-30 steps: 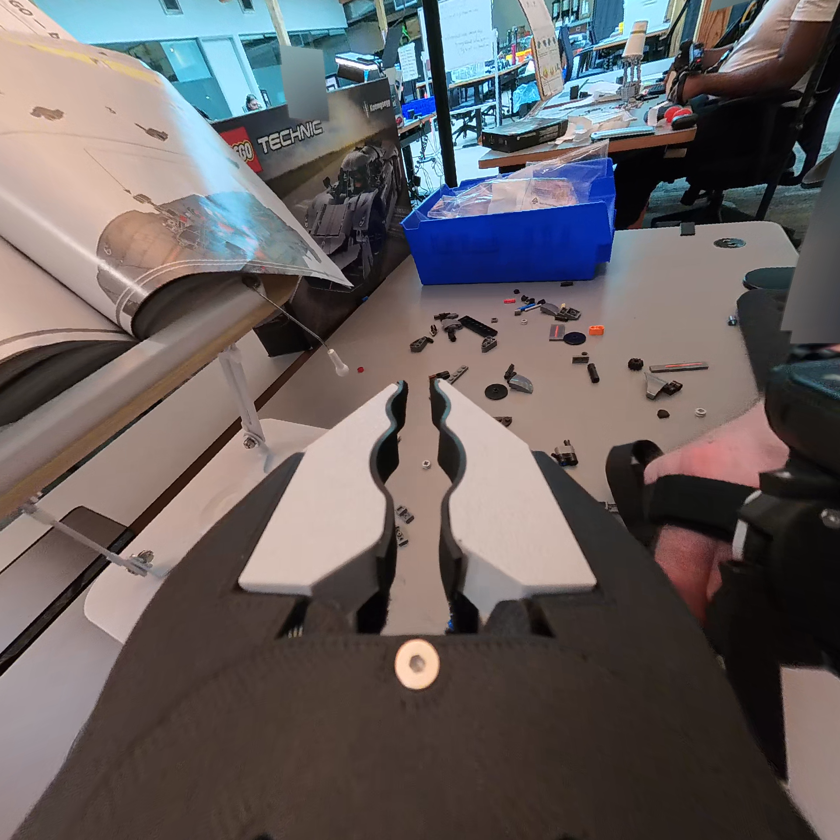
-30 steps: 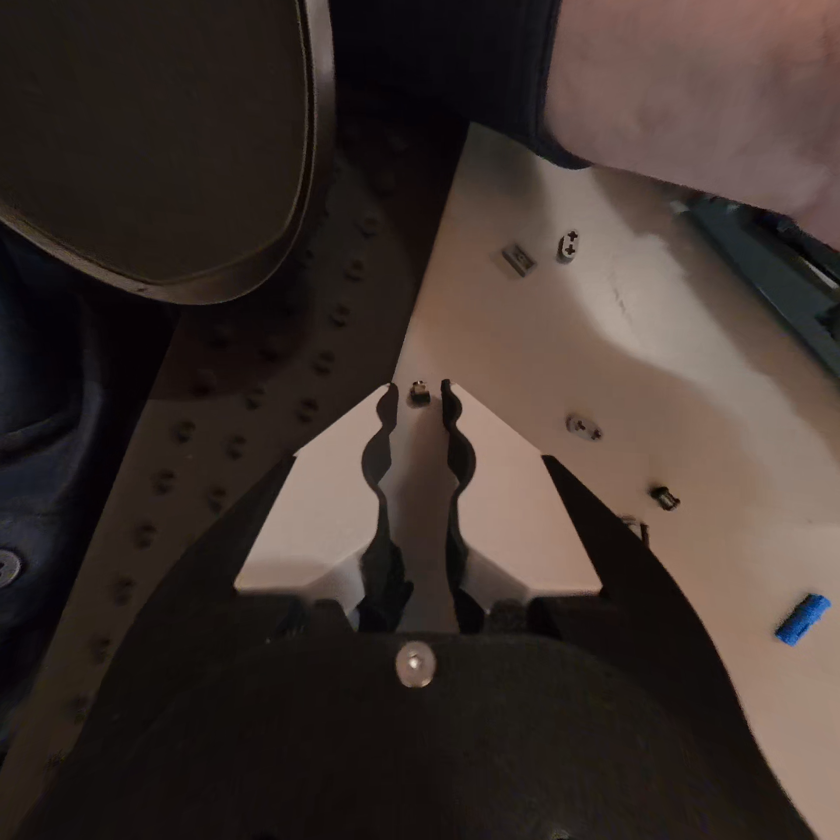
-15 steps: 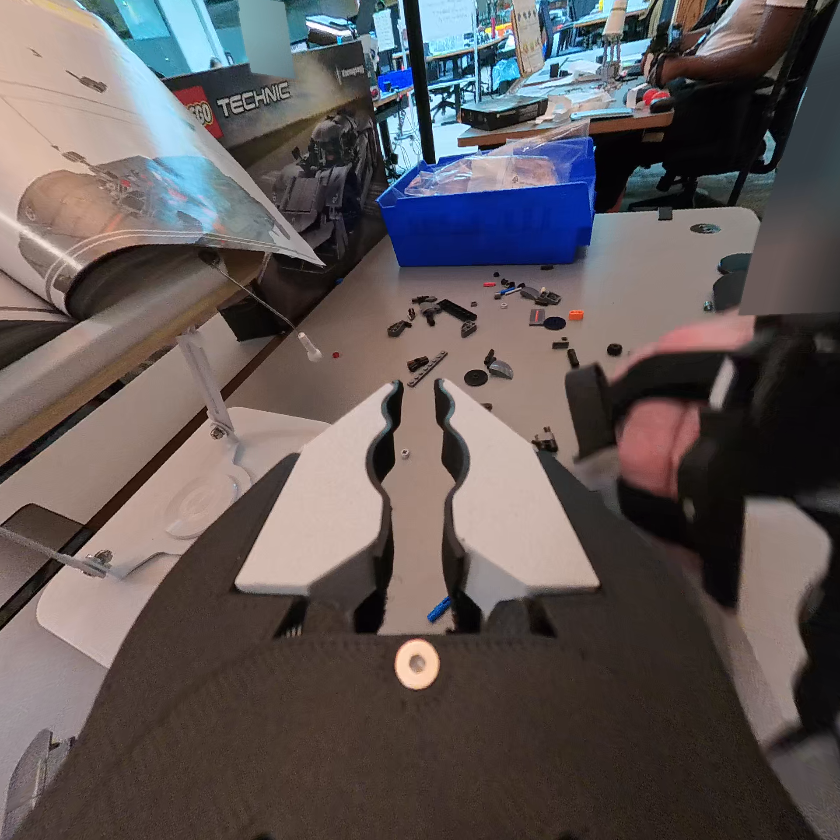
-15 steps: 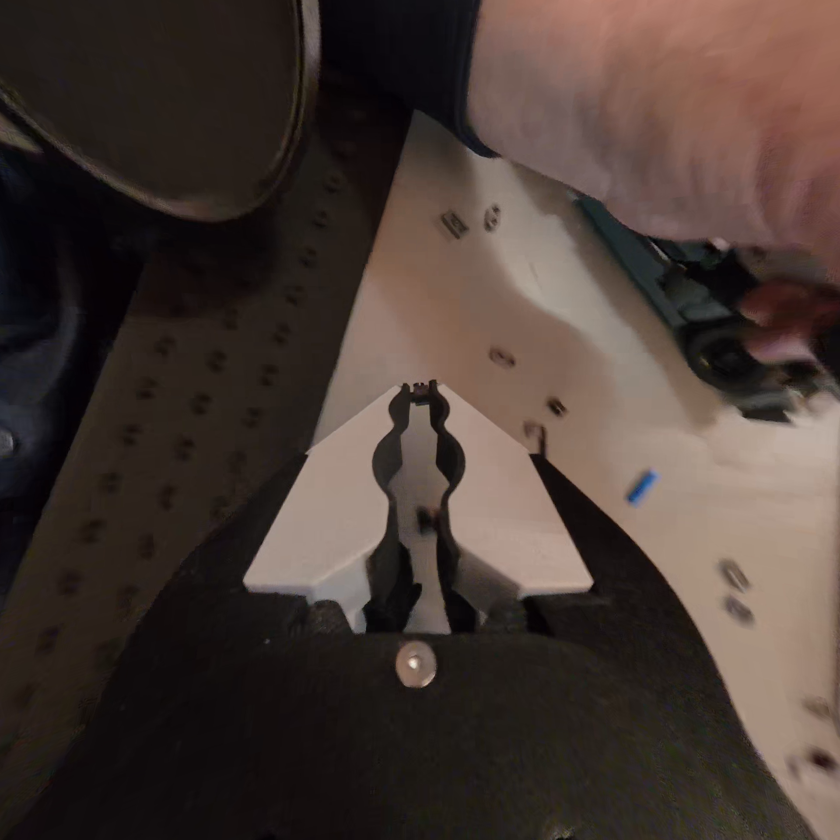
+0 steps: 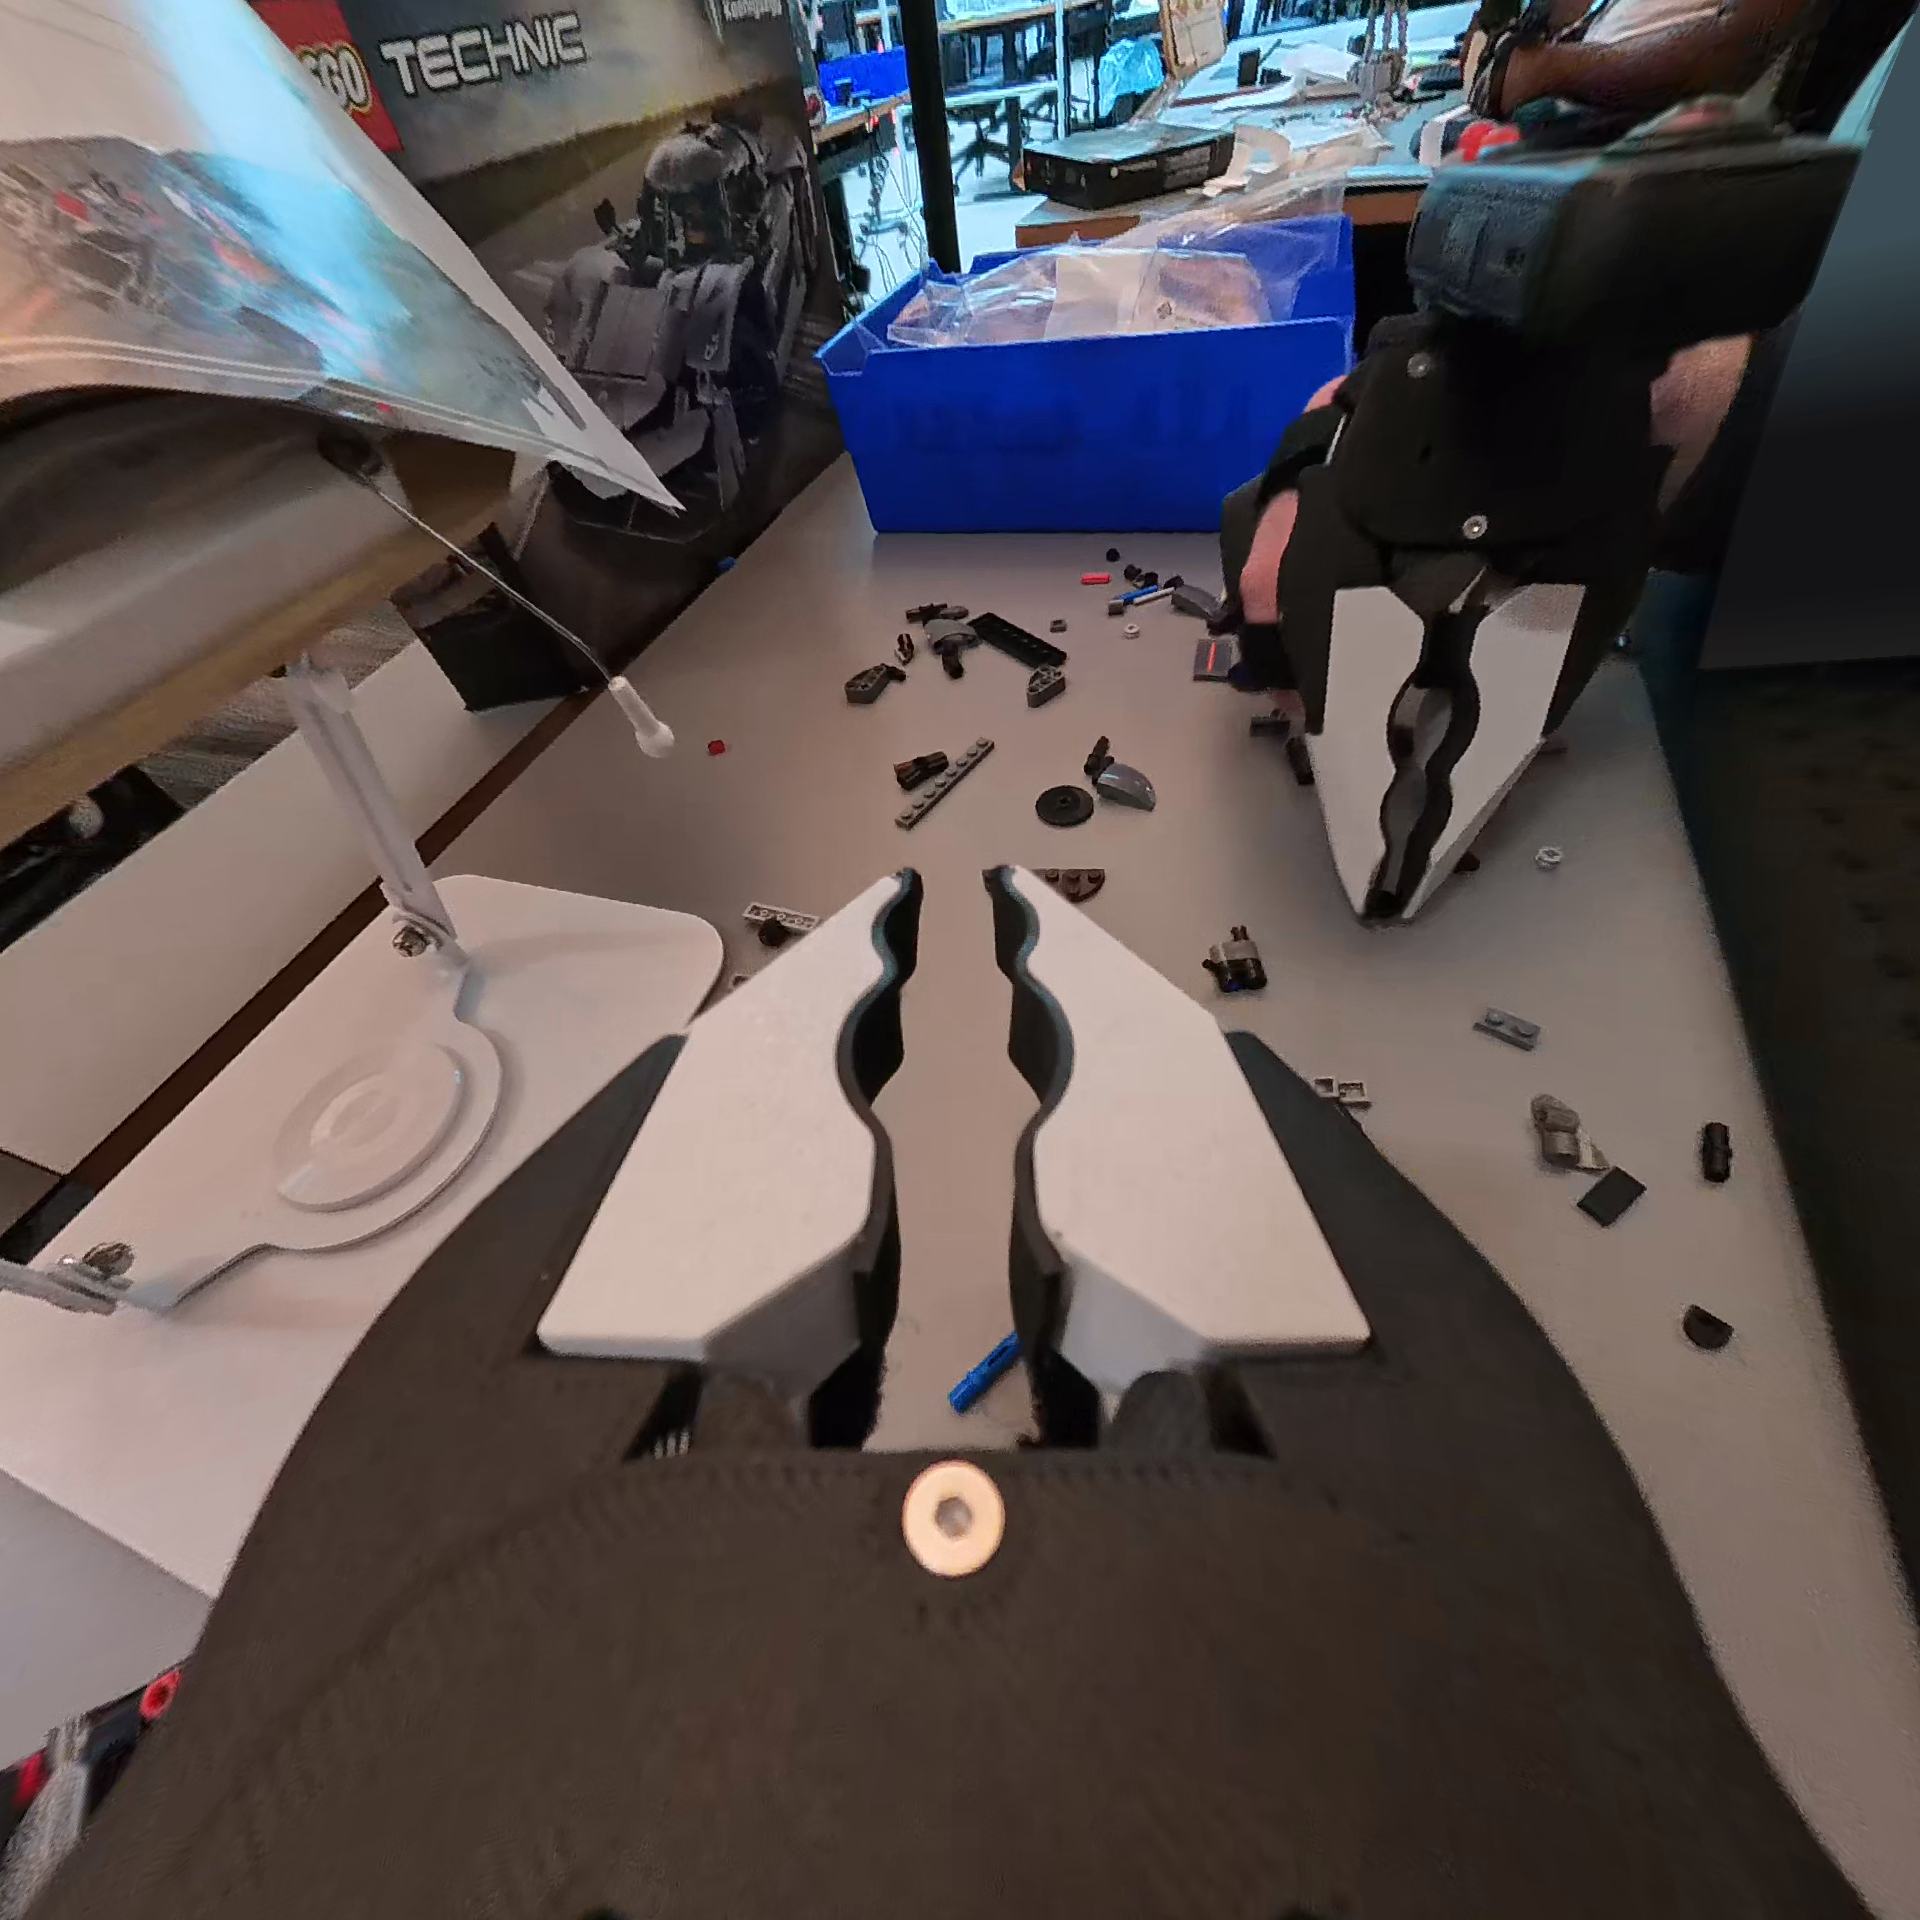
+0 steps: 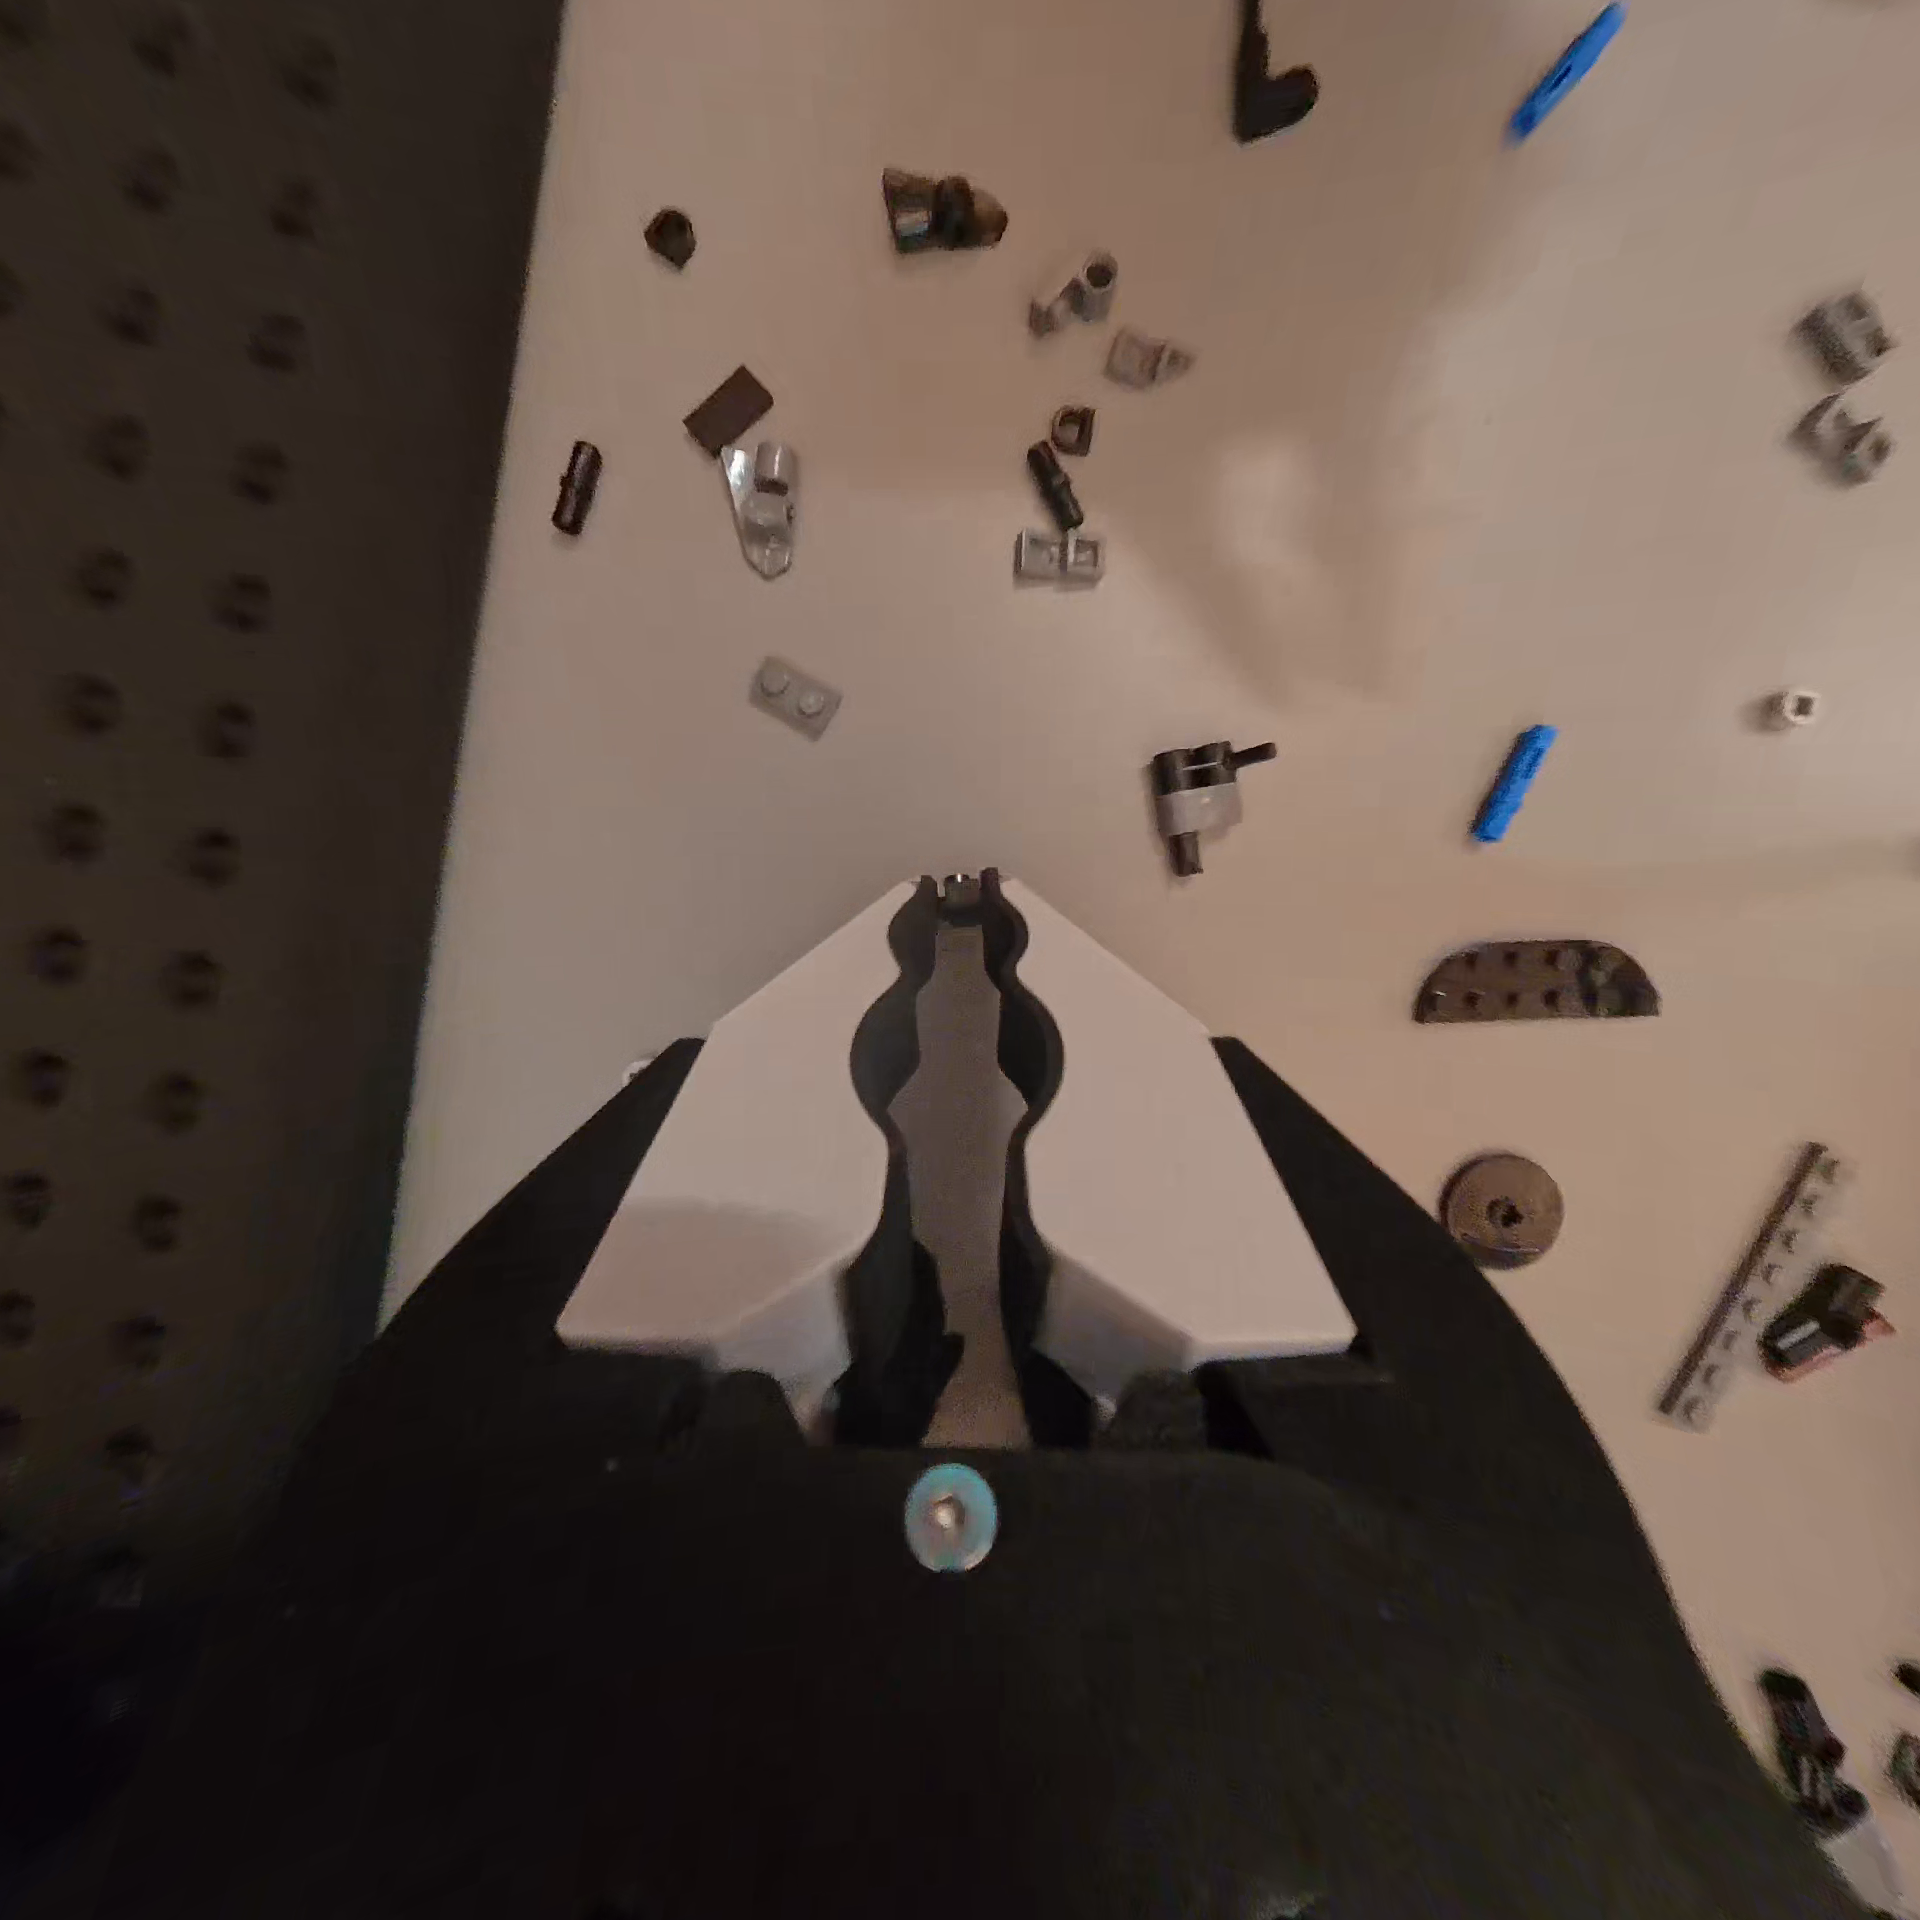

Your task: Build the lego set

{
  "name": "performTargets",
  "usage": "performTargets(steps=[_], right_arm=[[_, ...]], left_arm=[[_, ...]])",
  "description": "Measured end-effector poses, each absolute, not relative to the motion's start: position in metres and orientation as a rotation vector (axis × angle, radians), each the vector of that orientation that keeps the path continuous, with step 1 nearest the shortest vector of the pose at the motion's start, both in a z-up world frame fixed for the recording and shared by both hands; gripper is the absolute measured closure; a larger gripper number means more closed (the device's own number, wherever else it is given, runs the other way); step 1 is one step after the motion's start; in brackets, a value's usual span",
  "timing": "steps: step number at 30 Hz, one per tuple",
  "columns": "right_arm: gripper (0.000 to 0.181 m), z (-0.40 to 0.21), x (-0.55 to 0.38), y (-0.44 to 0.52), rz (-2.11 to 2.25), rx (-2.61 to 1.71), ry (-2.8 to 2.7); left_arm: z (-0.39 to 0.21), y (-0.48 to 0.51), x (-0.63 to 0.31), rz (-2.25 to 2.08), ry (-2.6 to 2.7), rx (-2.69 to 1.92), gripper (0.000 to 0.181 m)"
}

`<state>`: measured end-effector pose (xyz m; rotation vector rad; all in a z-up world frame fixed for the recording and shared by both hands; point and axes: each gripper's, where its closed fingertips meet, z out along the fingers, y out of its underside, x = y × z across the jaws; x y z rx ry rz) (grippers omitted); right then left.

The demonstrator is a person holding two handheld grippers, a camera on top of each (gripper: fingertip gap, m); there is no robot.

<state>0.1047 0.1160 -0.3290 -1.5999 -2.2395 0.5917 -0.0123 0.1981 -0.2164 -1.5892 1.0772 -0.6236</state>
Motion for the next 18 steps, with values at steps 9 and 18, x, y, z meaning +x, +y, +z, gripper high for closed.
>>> performTargets(steps=[9,18], right_arm=[[0.167,-0.323,0.116,0.124,0.509,-1.666,-2.168],[0.171,-0.328,0.15,0.103,0.534,-1.759,-2.102]], left_arm=[[-0.218,0.193,-0.008,-0.63,1.108,-1.587,0.17],[-0.252,0.143,0.051,-0.56,1.498,-1.551,0.168]])
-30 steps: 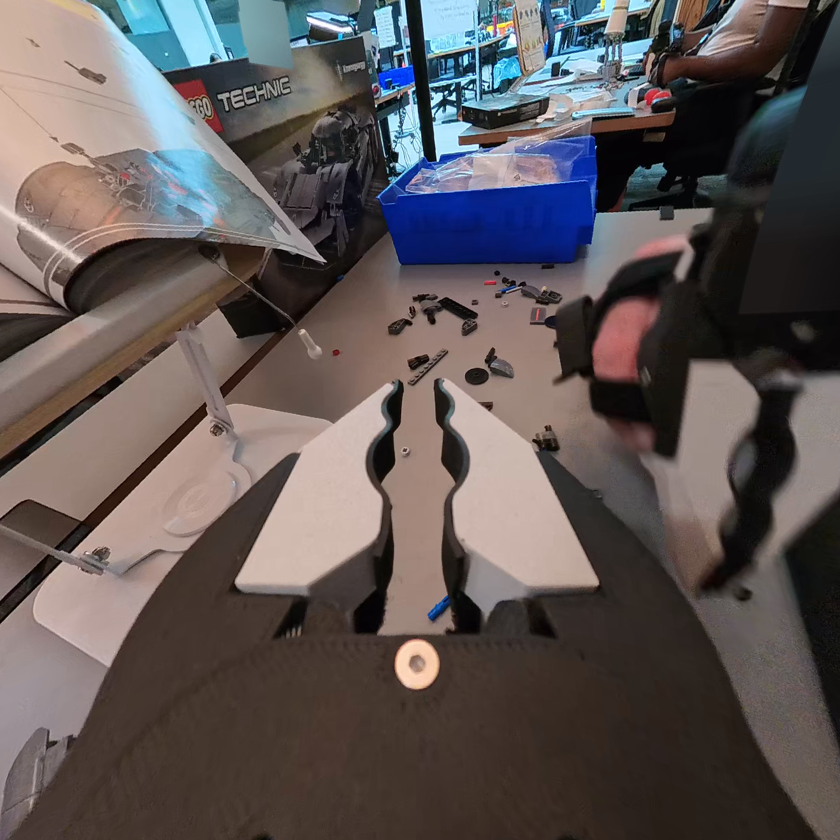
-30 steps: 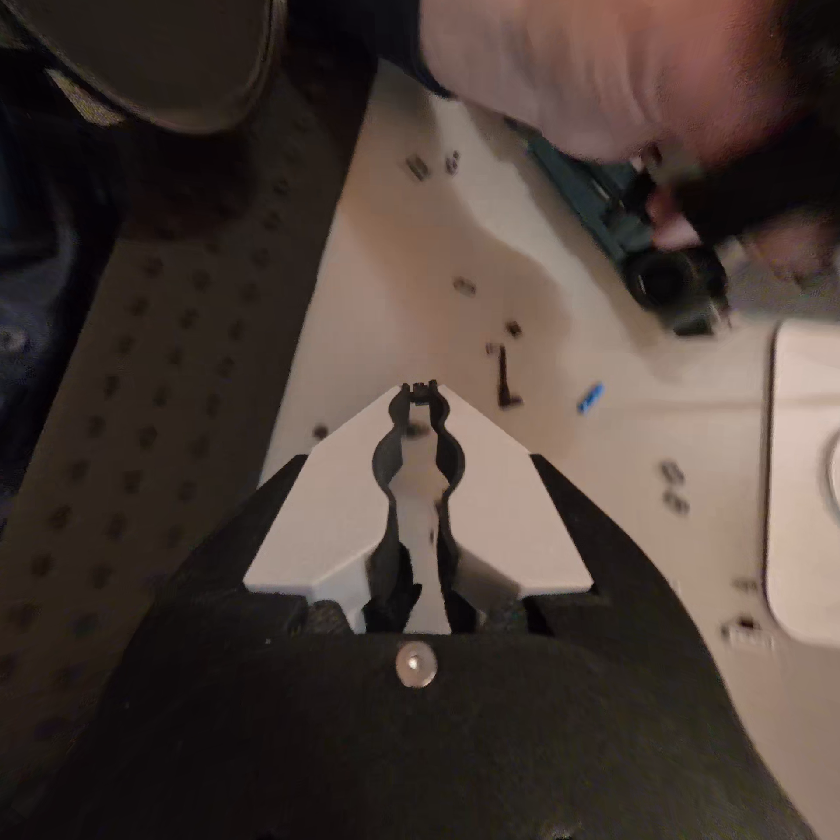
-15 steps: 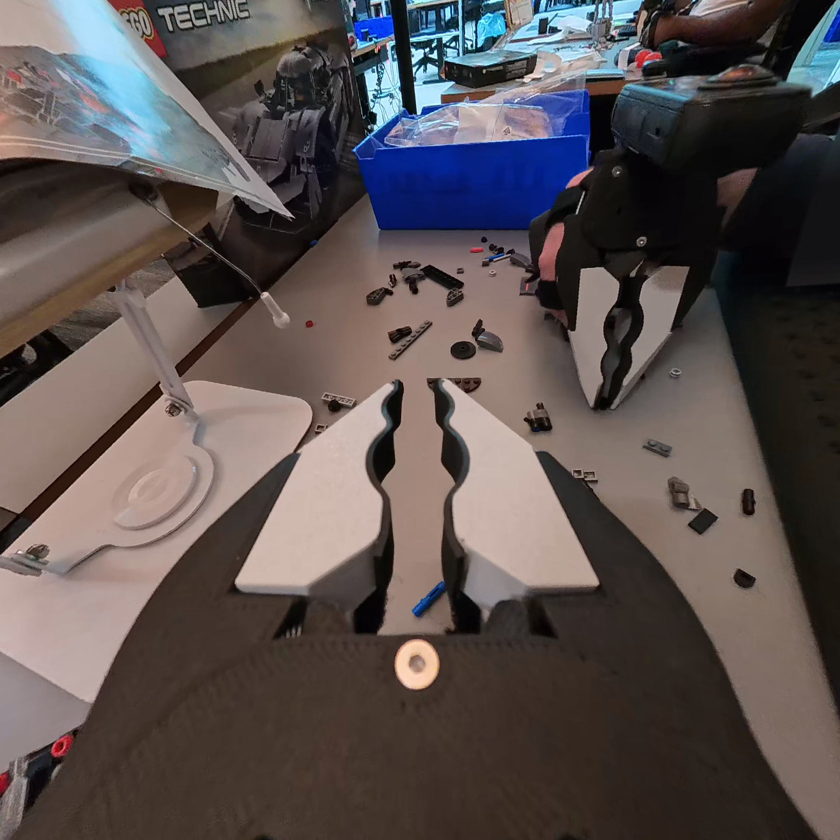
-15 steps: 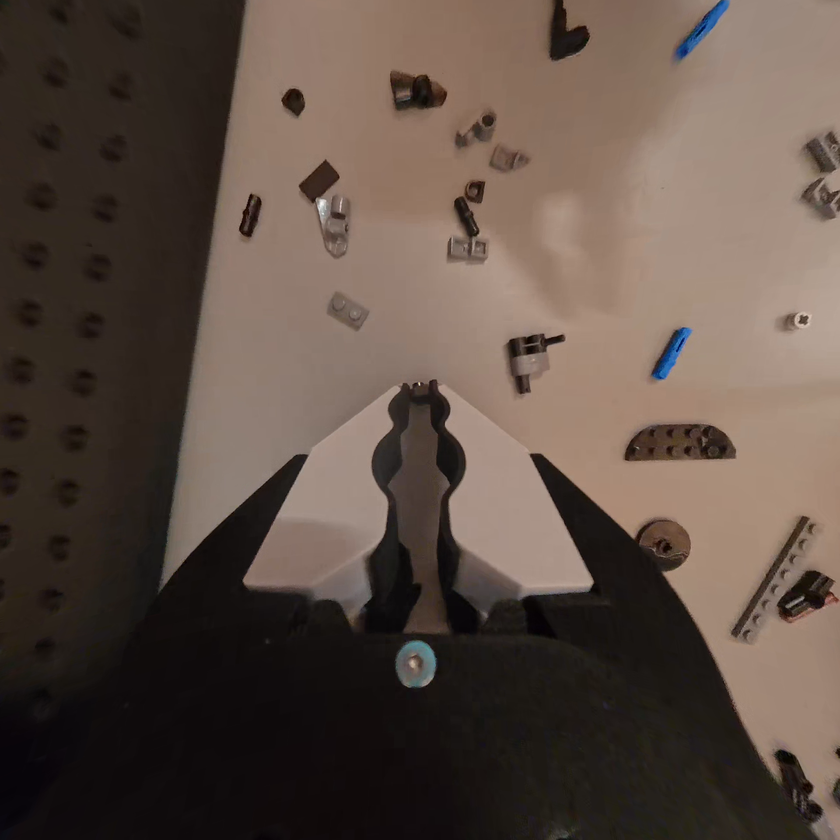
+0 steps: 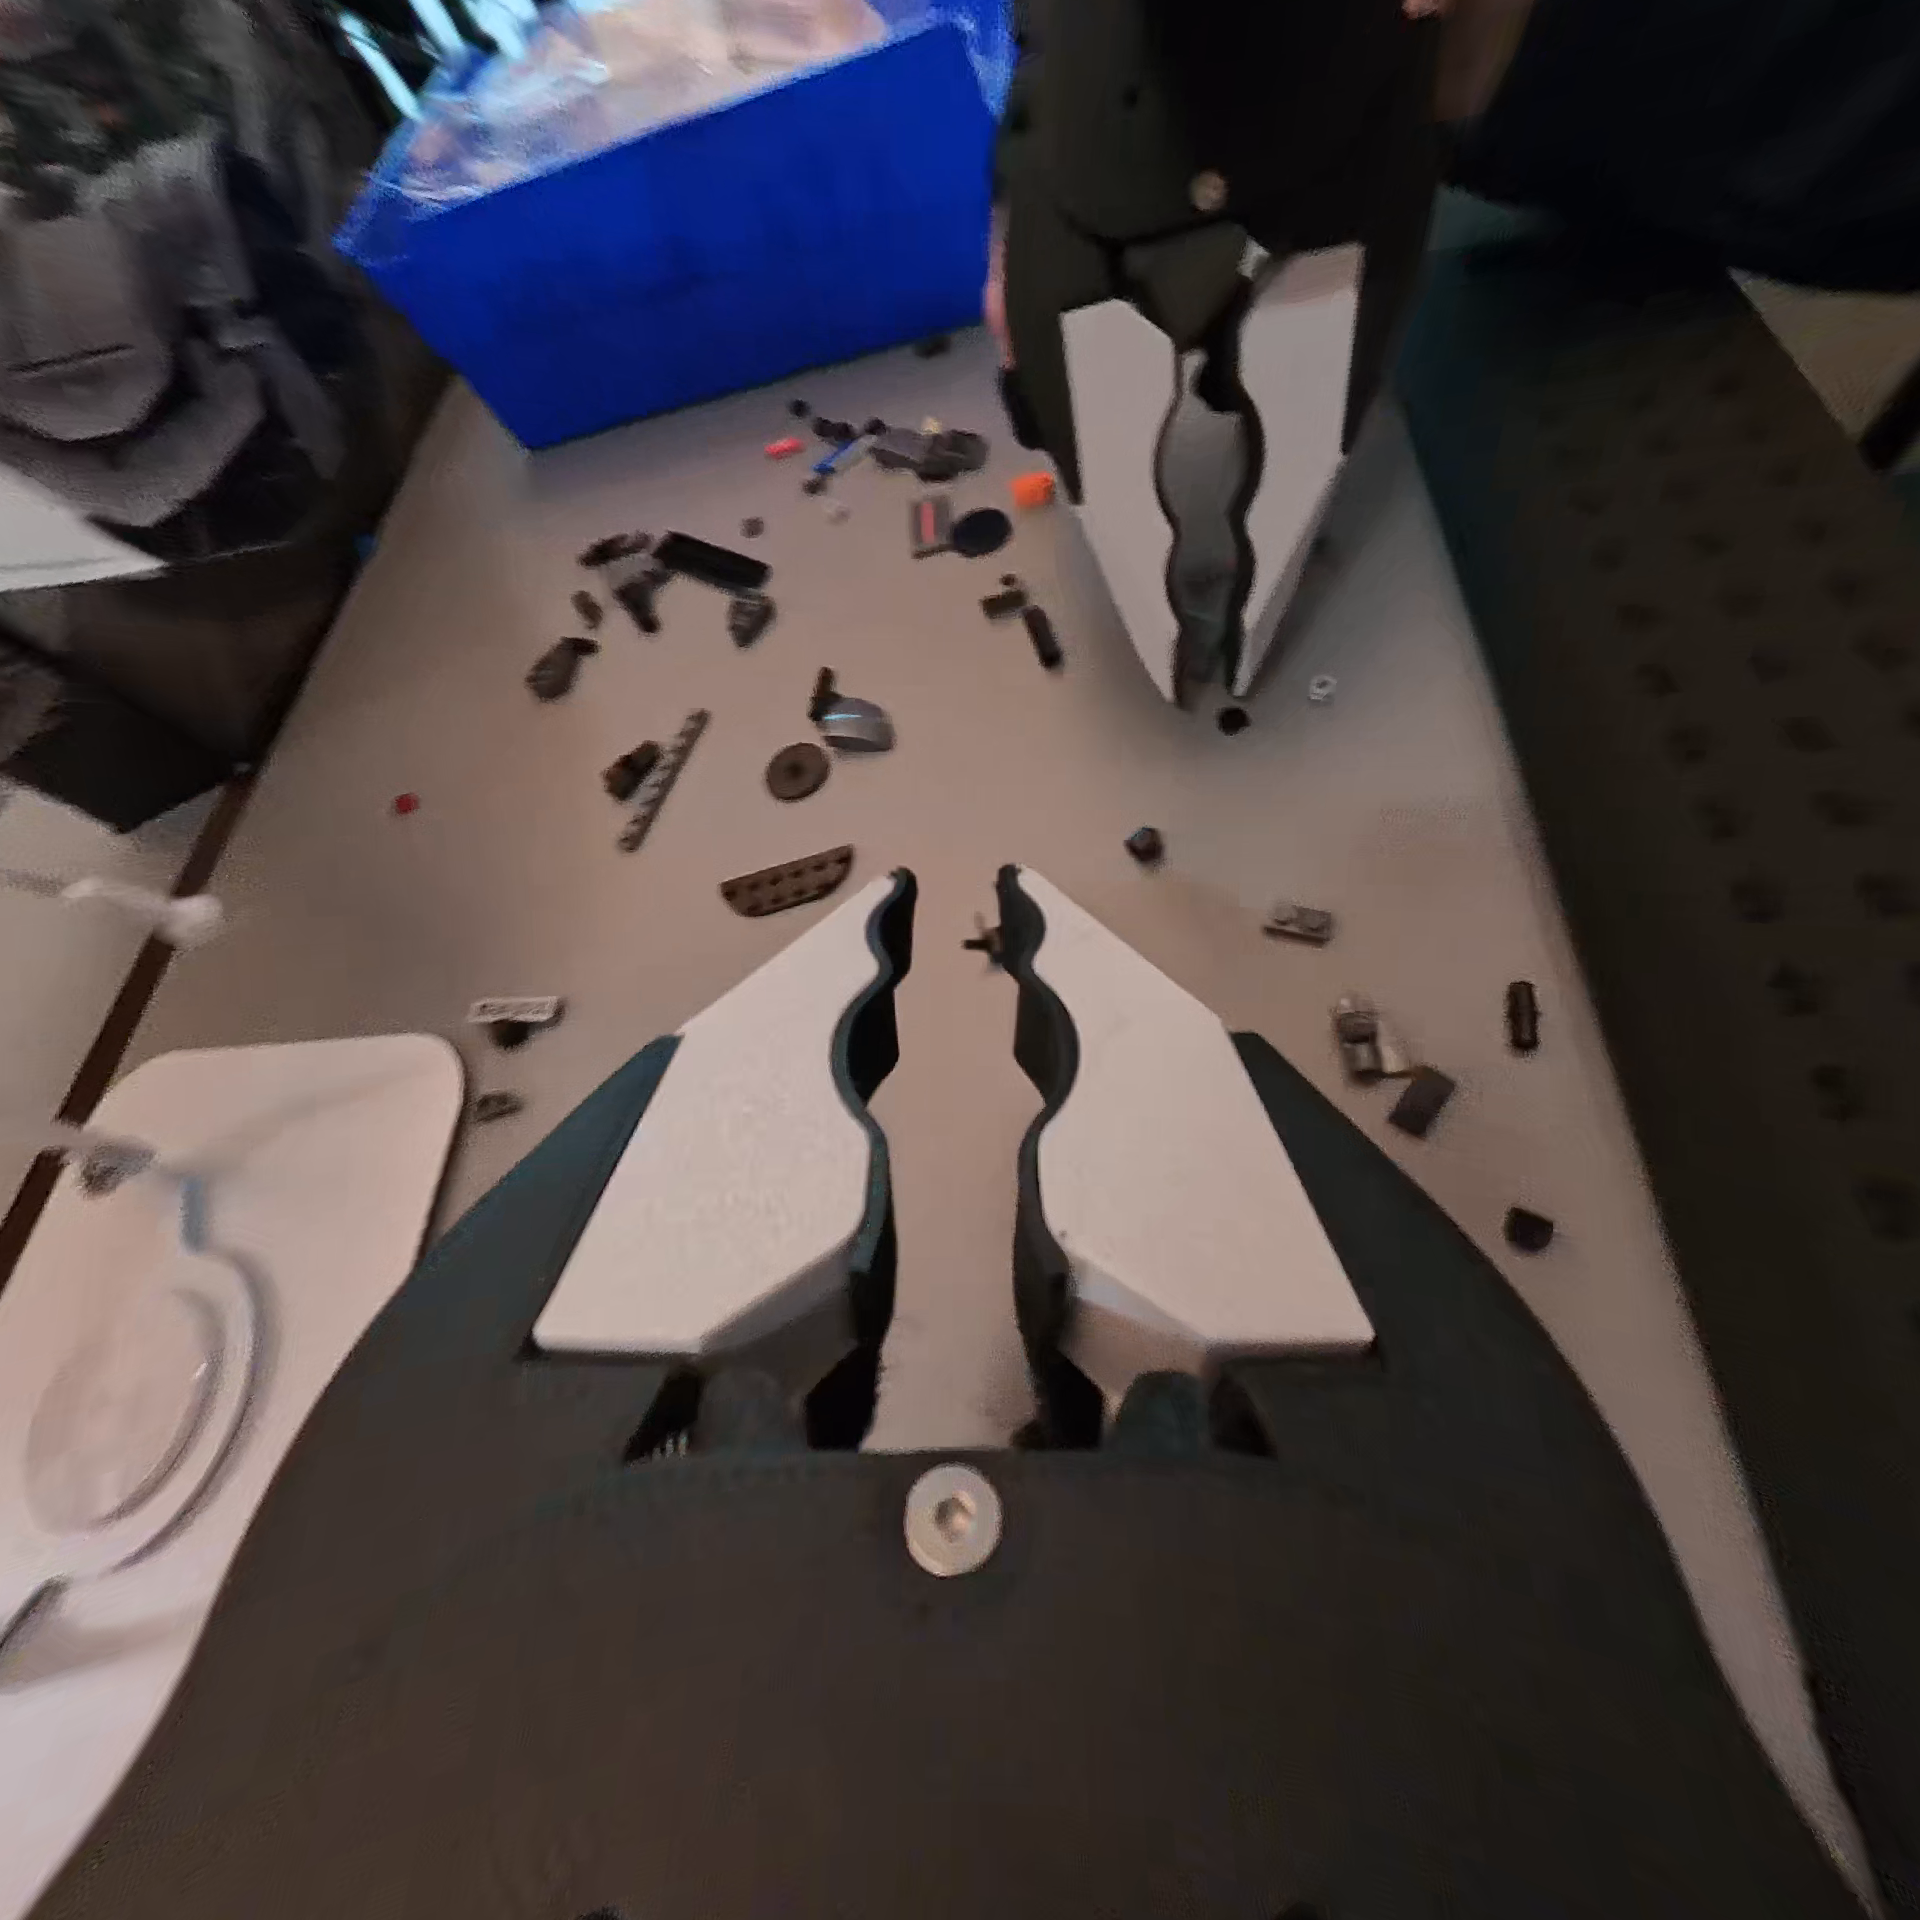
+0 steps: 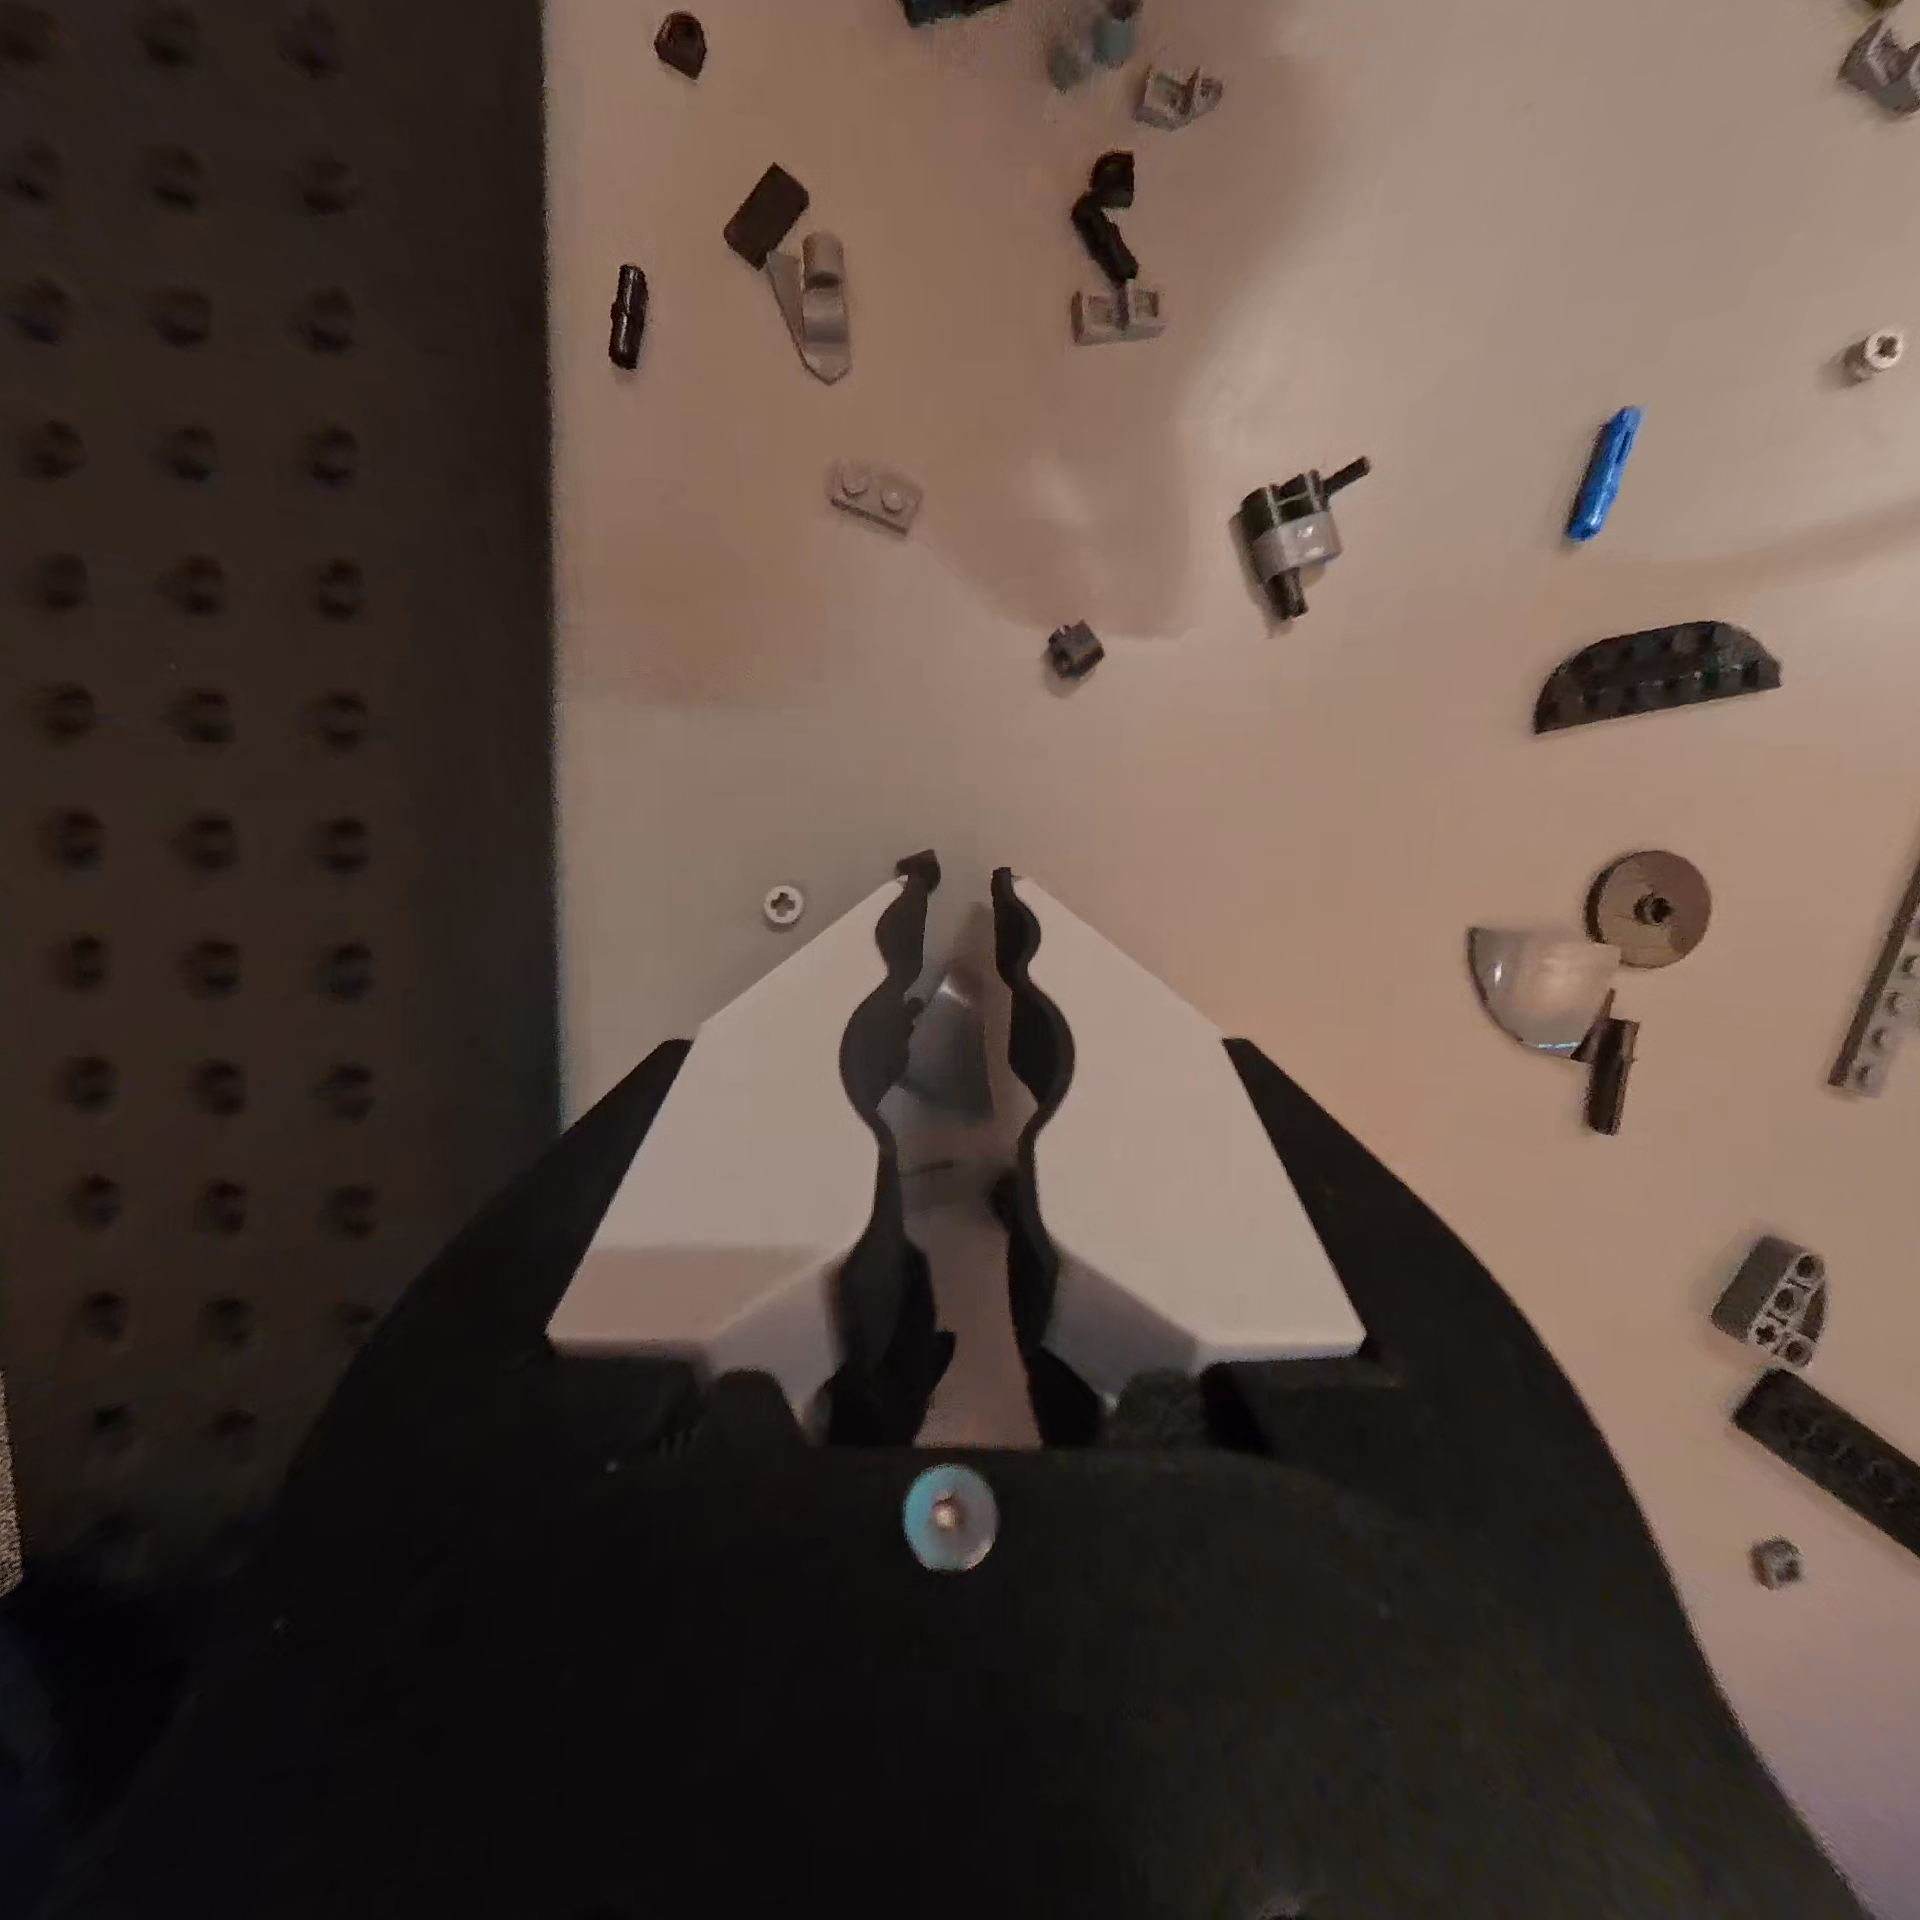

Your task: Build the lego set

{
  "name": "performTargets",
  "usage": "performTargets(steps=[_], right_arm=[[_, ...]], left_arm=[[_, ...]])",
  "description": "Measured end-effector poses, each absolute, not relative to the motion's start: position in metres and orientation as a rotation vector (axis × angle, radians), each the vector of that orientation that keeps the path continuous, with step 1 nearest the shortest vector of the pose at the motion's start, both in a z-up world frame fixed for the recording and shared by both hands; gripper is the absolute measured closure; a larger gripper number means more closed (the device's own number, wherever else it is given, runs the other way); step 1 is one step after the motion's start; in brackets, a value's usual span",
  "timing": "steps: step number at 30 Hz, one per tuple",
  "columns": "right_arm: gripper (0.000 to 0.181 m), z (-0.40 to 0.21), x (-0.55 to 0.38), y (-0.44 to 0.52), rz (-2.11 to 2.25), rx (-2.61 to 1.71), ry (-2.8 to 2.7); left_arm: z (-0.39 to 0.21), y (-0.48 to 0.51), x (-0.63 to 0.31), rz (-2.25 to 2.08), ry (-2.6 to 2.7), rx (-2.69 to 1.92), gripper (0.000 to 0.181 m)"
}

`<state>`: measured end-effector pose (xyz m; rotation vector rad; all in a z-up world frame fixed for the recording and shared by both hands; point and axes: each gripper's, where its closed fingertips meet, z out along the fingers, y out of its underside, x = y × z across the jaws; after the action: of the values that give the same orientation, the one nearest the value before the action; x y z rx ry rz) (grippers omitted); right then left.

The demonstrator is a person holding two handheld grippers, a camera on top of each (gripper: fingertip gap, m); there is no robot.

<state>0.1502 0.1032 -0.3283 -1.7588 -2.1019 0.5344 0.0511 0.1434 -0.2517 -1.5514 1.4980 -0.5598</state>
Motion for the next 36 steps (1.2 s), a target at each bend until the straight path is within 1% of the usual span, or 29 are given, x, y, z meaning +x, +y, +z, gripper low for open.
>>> performTargets(steps=[4,6,9,12,17,19,24,26,29,36], right_arm=[[0.171,-0.331,0.15,0.098,0.544,-1.741,-2.109],[0.171,-0.333,0.15,0.098,0.547,-1.73,-2.112],[0.171,-0.335,0.148,0.097,0.548,-1.71,-2.117],[0.177,-0.336,0.146,0.095,0.565,-1.7,-2.13],[0.177,-0.336,0.143,0.094,0.587,-1.696,-2.126],[0.177,-0.336,0.143,0.095,0.593,-1.694,-2.119],[0.177,-0.336,0.142,0.096,0.594,-1.687,-2.113],[0.177,-0.336,0.142,0.096,0.595,-1.687,-2.111],[0.177,-0.336,0.142,0.096,0.593,-1.684,-2.111],[0.177,-0.336,0.141,0.096,0.596,-1.679,-2.11]], left_arm=[[-0.281,0.12,0.078,-0.543,1.693,-1.548,0.167],[-0.294,0.115,0.087,-0.525,1.759,-1.55,0.174],[-0.304,0.113,0.095,-0.515,1.814,-1.547,0.176],[-0.312,0.119,0.097,-0.48,1.843,-1.557,0.172],[-0.319,0.125,0.1,-0.456,1.912,-1.544,0.155],[-0.322,0.123,0.102,-0.466,1.949,-1.545,0.153],[-0.333,0.12,0.105,-0.49,1.999,-1.545,0.157],[-0.335,0.119,0.106,-0.514,1.996,-1.548,0.163],[-0.337,0.118,0.109,-0.543,1.983,-1.559,0.181],[-0.337,0.116,0.112,-0.552,1.967,-1.553,0.181]])
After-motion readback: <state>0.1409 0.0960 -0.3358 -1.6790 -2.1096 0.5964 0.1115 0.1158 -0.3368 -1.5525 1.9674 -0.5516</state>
